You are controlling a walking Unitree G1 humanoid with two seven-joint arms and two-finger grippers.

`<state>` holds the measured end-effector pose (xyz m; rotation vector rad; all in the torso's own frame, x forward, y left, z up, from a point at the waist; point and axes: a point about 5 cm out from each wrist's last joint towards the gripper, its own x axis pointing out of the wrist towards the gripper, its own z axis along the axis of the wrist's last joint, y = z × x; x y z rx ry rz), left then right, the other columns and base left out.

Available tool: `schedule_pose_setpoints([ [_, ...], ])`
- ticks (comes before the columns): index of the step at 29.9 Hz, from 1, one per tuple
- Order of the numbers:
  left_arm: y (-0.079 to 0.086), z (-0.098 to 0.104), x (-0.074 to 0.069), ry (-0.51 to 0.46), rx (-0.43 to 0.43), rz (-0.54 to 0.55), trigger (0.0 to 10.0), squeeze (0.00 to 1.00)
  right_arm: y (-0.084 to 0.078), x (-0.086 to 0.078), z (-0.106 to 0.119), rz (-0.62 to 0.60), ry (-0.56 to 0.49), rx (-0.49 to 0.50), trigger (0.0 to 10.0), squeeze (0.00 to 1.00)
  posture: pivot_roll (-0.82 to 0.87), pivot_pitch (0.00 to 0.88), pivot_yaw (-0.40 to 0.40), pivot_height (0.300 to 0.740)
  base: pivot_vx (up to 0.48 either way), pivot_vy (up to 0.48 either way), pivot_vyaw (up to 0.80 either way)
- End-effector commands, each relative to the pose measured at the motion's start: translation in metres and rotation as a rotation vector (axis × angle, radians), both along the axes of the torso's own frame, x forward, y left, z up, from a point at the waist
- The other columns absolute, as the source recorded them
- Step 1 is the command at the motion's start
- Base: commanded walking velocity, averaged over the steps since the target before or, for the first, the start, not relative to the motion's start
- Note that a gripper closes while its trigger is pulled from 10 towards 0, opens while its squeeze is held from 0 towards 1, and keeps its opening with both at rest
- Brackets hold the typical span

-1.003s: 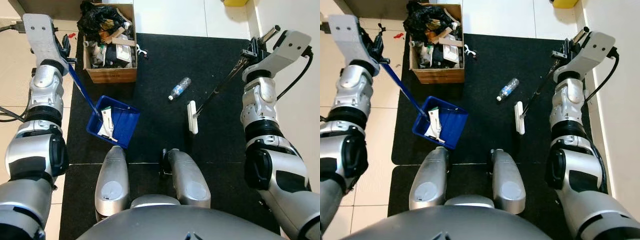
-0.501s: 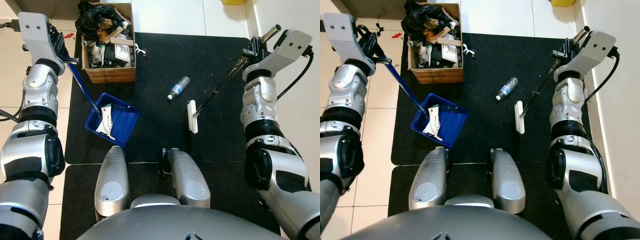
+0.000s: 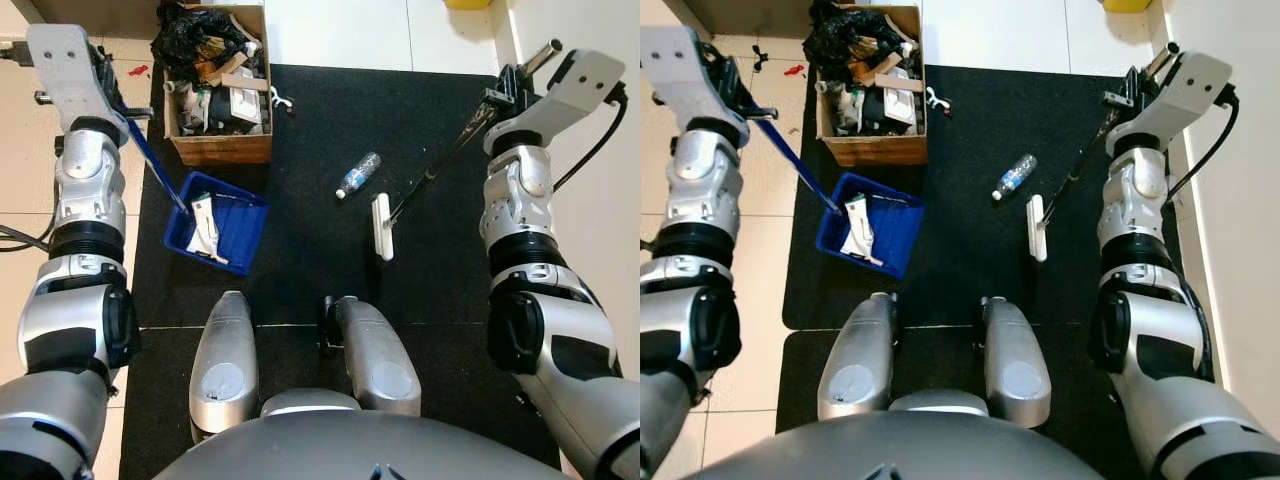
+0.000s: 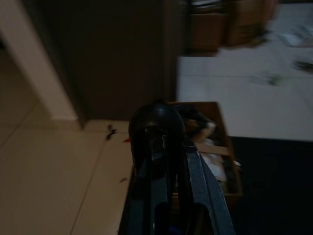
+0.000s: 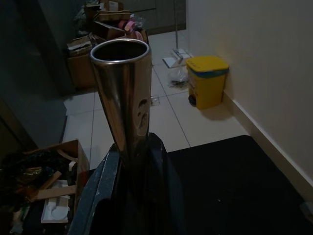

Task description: Sweep floor

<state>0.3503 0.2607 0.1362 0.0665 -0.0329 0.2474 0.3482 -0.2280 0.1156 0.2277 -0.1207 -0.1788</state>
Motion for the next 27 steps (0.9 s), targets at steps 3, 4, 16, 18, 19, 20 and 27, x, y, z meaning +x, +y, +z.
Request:
schedule_pose_setpoints([
  [3,-0.009,0.022,0.003,-0.042,-0.097,0.057,10.0,0.0,0.005,0.006,0.021,0.007,-0.09,0.006,10.0,0.0,0.13,0.075,-0.072,0.74,0.0,0.0,0.0],
  [4,-0.01,0.024,0.003,-0.037,-0.106,0.066,10.0,0.0,0.006,0.006,0.022,0.01,-0.094,0.005,10.0,0.0,0.14,0.07,-0.073,0.74,0.0,0.0,0.0],
  [16,-0.033,0.026,-0.006,-0.034,-0.01,0.061,10.0,0.0,0.026,-0.004,-0.019,0.041,0.048,0.018,10.0,0.0,0.16,0.041,-0.072,0.74,0.0,0.0,0.0],
  [18,-0.036,0.024,-0.007,-0.027,-0.023,0.056,10.0,0.0,0.027,-0.004,-0.022,0.041,0.061,0.024,10.0,0.0,0.16,0.039,-0.072,0.74,0.0,0.0,0.0],
  [19,-0.041,0.024,-0.008,-0.018,-0.031,0.048,10.0,0.0,0.028,-0.005,-0.026,0.041,0.078,0.026,10.0,0.0,0.16,0.039,-0.072,0.74,0.0,0.0,0.0],
  [20,-0.041,0.024,-0.008,-0.018,-0.031,0.048,10.0,0.0,0.028,-0.005,-0.026,0.041,0.078,0.026,10.0,0.0,0.16,0.039,-0.072,0.74,0.0,0.0,0.0],
  [27,-0.063,0.024,-0.013,0.005,-0.061,0.003,10.0,0.0,0.028,-0.004,-0.028,0.024,0.1,0.055,10.0,0.0,0.17,0.025,-0.07,0.74,0.0,0.0,0.0],
])
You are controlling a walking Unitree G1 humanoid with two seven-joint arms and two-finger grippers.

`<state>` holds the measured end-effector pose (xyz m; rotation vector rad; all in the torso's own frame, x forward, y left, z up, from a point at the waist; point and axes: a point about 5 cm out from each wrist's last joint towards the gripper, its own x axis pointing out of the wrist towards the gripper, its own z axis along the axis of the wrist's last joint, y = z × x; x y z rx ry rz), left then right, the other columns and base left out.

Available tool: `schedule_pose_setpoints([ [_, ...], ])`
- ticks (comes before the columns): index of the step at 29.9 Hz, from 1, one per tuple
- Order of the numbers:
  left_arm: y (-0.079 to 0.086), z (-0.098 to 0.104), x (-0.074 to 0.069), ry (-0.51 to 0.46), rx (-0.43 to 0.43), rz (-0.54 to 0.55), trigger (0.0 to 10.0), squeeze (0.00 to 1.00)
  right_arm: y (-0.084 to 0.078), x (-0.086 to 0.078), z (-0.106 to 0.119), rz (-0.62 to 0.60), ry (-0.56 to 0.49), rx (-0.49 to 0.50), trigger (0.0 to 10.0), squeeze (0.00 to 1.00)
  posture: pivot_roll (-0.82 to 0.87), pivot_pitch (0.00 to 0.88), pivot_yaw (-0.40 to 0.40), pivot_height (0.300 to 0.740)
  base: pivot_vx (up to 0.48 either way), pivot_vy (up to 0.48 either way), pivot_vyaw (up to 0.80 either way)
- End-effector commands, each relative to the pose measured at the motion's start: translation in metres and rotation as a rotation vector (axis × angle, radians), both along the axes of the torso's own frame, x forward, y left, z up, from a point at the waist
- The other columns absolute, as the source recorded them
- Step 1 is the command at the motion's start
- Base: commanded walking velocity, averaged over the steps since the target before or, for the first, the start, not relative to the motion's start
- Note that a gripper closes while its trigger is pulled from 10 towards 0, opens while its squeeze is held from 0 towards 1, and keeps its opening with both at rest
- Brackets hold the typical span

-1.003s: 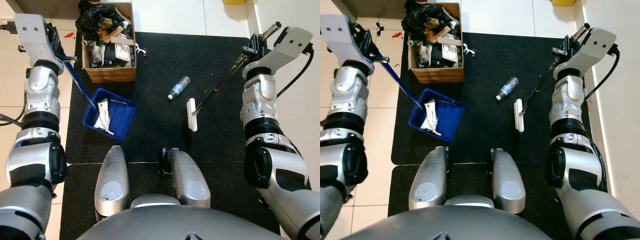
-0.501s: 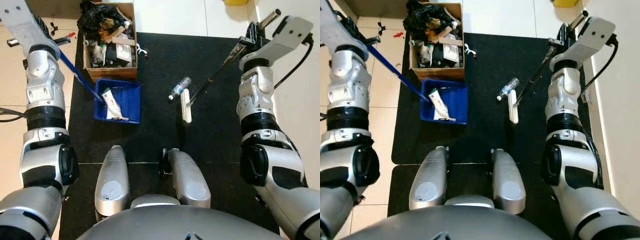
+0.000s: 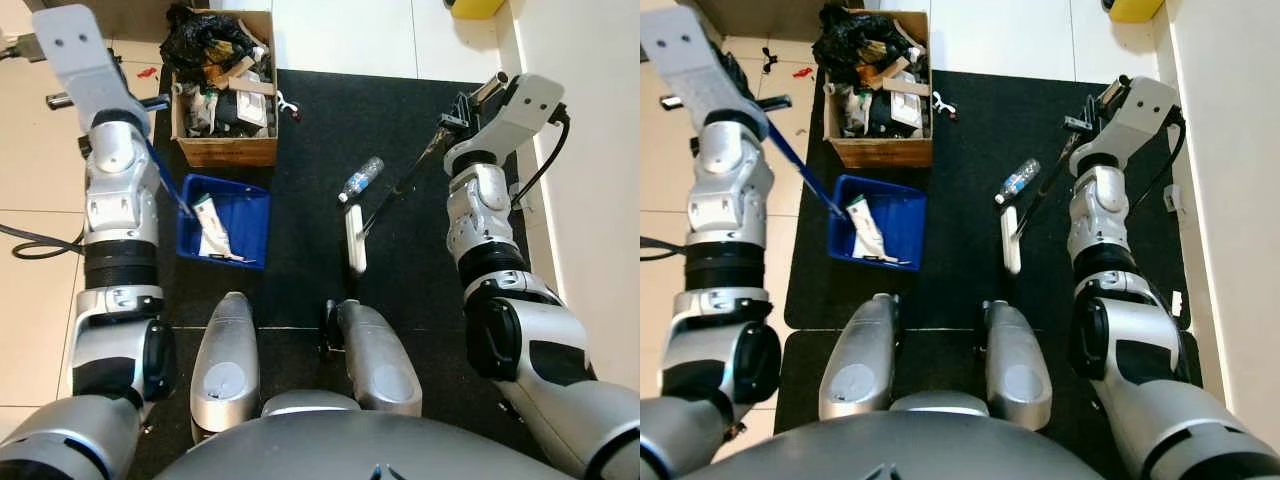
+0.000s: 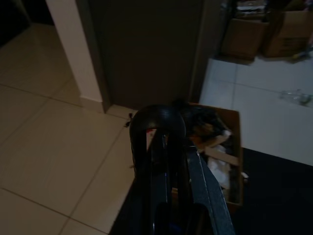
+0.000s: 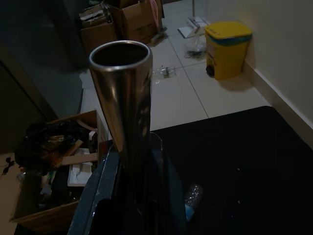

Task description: Sweep floor

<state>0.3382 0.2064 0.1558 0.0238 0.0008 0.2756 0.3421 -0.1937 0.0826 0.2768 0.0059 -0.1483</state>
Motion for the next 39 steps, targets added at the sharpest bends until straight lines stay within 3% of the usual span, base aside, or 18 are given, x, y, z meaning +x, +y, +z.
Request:
schedule_pose_setpoints([
  [1,-0.01,0.004,-0.001,-0.024,-0.012,-0.03,10.0,0.0,-0.007,0.003,0.007,-0.025,-0.023,-0.005,10.0,0.0,0.17,0.025,-0.07,0.74,0.0,0.0,0.0],
  [9,-0.015,0.008,-0.002,-0.041,-0.032,-0.054,10.0,0.0,-0.01,0.006,0.015,-0.032,-0.057,-0.017,10.0,0.0,0.17,0.021,-0.07,0.74,0.0,0.0,0.0],
  [13,-0.026,0.018,-0.003,-0.1,-0.009,-0.106,10.0,0.0,-0.017,0.009,0.025,-0.053,-0.096,-0.022,10.0,0.0,0.17,0.016,-0.07,0.74,0.0,0.0,0.0],
  [18,-0.048,0.035,-0.006,-0.19,0.032,-0.271,10.0,0.0,-0.017,0.011,0.031,-0.063,-0.119,-0.031,10.0,0.0,0.17,0.017,-0.069,0.74,0.0,0.0,0.0],
  [24,-0.053,0.05,-0.008,-0.23,-0.001,-0.314,10.0,0.0,-0.017,0.012,0.035,-0.066,-0.136,-0.045,10.0,0.0,0.17,0.017,-0.07,0.74,0.0,0.0,0.0],
  [28,-0.049,0.064,-0.007,-0.261,-0.049,-0.287,10.0,0.0,-0.017,0.013,0.043,-0.074,-0.175,-0.071,10.0,0.0,0.18,0.017,-0.069,0.74,0.0,0.0,0.0],
  [33,-0.029,0.092,0.002,-0.3,-0.08,-0.2,10.0,0.0,-0.02,0.016,0.056,-0.082,-0.224,-0.136,10.0,0.0,0.18,0.012,-0.07,0.74,0.0,0.0,0.0],
  [35,-0.015,0.111,0.009,-0.325,-0.114,-0.153,10.0,0.0,-0.022,0.015,0.049,-0.075,-0.183,-0.179,10.0,0.0,0.18,0.012,-0.071,0.74,0.0,0.0,0.0],
  [39,-0.007,0.127,0.011,-0.359,-0.143,-0.14,10.0,0.0,-0.022,0.011,0.035,-0.07,-0.116,-0.188,10.0,0.0,0.18,0.009,-0.073,0.74,0.0,0.0,0.0],
])
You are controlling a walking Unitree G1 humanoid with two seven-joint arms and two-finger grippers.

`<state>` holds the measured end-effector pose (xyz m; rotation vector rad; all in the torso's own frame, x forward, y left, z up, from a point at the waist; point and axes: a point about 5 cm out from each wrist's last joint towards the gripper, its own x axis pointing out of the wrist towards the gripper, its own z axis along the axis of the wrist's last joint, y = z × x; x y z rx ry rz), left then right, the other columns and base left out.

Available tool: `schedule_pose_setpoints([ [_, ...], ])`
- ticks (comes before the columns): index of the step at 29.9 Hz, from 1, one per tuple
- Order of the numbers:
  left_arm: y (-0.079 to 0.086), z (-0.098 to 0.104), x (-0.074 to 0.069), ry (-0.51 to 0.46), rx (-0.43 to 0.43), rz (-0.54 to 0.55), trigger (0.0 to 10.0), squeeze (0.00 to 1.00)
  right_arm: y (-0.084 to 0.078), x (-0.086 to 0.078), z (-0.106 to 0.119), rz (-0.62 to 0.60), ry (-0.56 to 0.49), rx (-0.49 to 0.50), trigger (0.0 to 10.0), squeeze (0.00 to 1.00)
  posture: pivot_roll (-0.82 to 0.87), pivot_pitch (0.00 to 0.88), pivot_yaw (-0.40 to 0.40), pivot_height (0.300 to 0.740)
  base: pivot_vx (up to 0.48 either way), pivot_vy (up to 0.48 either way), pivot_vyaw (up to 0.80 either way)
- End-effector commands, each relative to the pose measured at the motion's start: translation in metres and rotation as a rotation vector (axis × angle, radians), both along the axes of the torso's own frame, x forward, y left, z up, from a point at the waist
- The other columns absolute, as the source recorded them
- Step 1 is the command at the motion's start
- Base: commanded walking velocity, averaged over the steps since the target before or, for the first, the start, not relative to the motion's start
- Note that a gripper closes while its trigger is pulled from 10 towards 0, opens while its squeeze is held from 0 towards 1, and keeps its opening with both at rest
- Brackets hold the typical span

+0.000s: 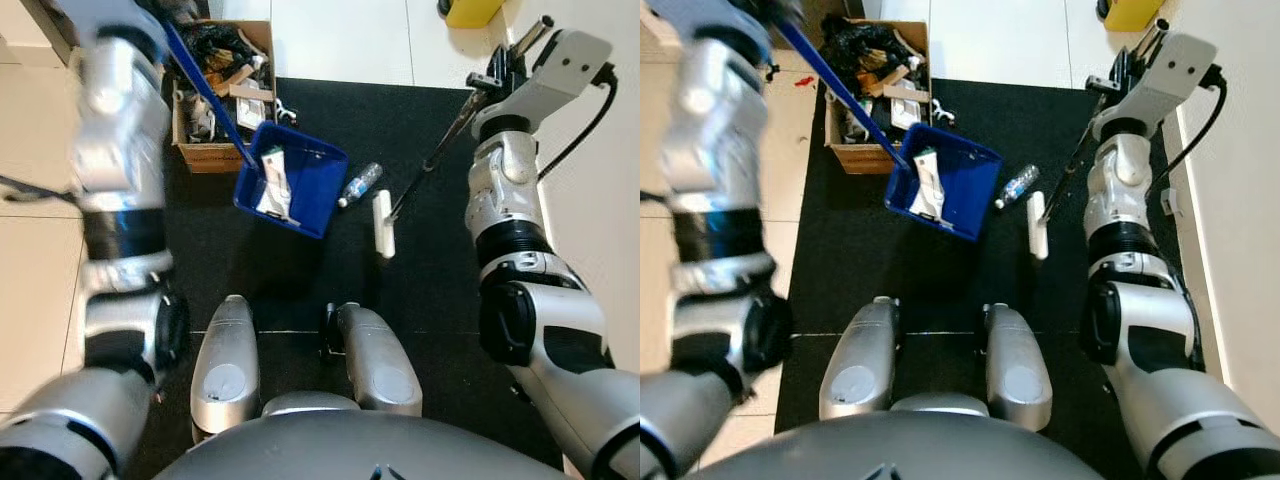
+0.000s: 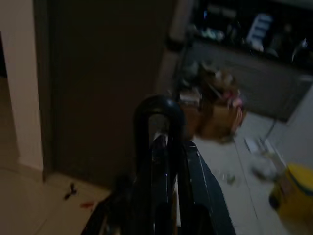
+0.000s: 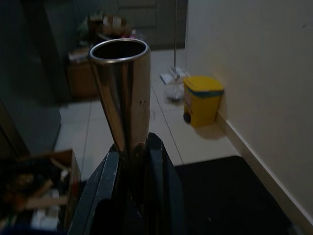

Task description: Sweep floor

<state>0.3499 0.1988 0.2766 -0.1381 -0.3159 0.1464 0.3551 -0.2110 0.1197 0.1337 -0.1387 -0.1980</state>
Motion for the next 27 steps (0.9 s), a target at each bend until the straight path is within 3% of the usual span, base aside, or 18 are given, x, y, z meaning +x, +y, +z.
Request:
schedule_pose_setpoints([
  [1,0.002,0.012,0.0,-0.04,-0.034,-0.011,10.0,0.0,-0.004,-0.004,-0.01,-0.008,0.042,-0.031,10.0,0.0,0.18,0.009,-0.073,0.74,0.0,0.0,0.0],
  [9,0.007,0.026,0.0,-0.075,-0.041,-0.003,10.0,0.0,-0.003,-0.014,-0.034,-0.014,0.141,0.035,10.0,0.0,0.17,0.009,-0.069,0.74,0.0,0.0,0.0],
  [13,0.01,0.04,-0.003,-0.118,0.001,0.019,10.0,0.0,-0.001,-0.024,-0.059,-0.015,0.252,0.144,10.0,0.0,0.17,0.01,-0.069,0.74,0.0,0.0,0.0],
  [22,0.012,0.047,-0.004,-0.157,0.051,0.036,10.0,0.0,-0.001,-0.023,-0.059,-0.01,0.258,0.142,10.0,0.0,0.17,0.013,-0.07,0.74,0.0,0.0,0.0],
  [27,0.012,0.051,-0.006,-0.189,0.113,0.06,10.0,0.0,-0.004,-0.021,-0.054,-0.011,0.241,0.138,10.0,0.0,0.18,0.013,-0.072,0.74,0.358,0.0,0.0],
])
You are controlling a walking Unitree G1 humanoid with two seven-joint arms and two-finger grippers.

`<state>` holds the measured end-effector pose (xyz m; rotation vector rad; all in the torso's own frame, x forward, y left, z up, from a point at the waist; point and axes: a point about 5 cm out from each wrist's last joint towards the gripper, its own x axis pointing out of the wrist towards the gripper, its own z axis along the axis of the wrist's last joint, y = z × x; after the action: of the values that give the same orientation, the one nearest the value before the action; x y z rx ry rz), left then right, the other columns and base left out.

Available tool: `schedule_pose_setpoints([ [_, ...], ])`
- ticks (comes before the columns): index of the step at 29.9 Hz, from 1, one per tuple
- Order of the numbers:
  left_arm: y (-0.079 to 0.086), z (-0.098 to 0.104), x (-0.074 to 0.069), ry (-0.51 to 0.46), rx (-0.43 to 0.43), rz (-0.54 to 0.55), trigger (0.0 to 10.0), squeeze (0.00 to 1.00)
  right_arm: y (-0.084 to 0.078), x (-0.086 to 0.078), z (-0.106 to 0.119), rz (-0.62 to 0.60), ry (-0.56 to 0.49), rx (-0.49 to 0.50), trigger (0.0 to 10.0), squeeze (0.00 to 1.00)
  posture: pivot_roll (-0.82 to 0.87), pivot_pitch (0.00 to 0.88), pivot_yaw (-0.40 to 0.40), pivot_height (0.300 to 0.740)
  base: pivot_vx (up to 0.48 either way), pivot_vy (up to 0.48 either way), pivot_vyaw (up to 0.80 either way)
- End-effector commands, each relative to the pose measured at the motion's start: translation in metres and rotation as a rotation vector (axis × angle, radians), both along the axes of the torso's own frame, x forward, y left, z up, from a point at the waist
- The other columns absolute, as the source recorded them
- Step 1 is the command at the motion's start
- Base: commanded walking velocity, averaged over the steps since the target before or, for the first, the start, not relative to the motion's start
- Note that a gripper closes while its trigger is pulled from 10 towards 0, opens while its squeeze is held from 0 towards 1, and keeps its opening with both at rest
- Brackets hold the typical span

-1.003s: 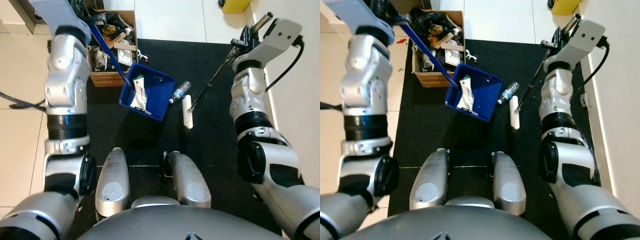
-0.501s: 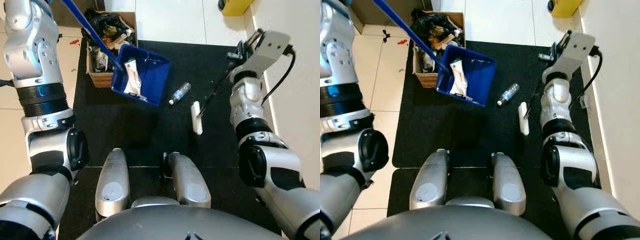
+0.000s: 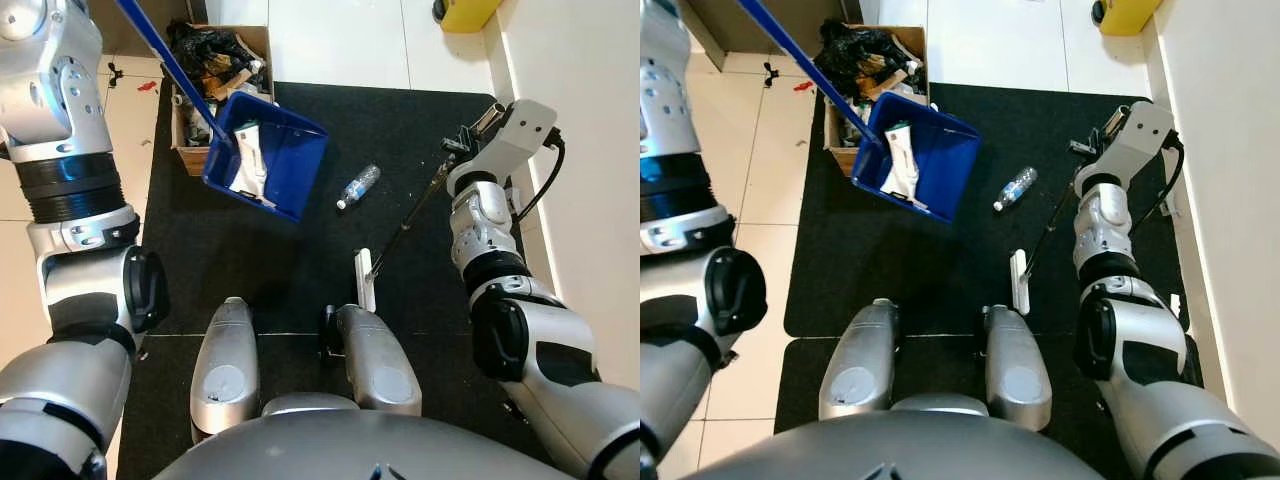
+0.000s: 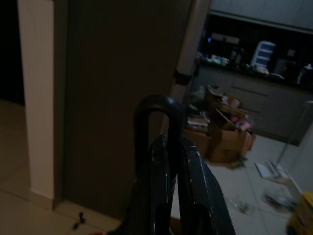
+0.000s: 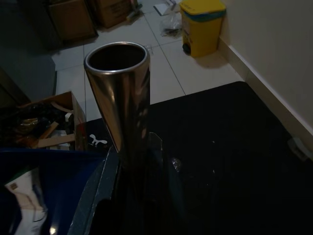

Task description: Sweep floor

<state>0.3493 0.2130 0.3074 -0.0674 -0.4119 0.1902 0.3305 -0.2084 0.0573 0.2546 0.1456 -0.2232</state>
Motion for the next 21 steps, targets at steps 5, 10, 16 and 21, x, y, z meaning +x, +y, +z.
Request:
schedule_pose_setpoints([
  [5,-0.003,0.022,-0.006,-0.109,0.084,0.008,10.0,0.0,-0.008,0.004,0.011,-0.017,-0.047,-0.017,10.0,0.0,0.18,0.009,-0.068,0.74,0.48,0.0,0.0],
  [10,-0.003,0.024,-0.005,-0.11,0.096,0.003,10.0,0.0,-0.008,0.007,0.017,-0.015,-0.082,-0.029,10.0,0.0,0.19,0.001,-0.048,0.74,0.48,0.0,0.0],
  [16,-0.004,0.027,-0.003,-0.113,0.117,-0.006,10.0,0.0,-0.006,0.009,0.021,-0.022,-0.106,-0.031,10.0,0.0,0.19,0.0,-0.014,0.74,0.48,0.0,0.0],
  [21,-0.005,0.031,0.0,-0.116,0.132,-0.016,10.0,0.0,-0.005,0.009,0.021,-0.03,-0.118,-0.025,10.0,0.0,0.18,0.0,-0.002,0.74,0.48,0.0,0.0],
])
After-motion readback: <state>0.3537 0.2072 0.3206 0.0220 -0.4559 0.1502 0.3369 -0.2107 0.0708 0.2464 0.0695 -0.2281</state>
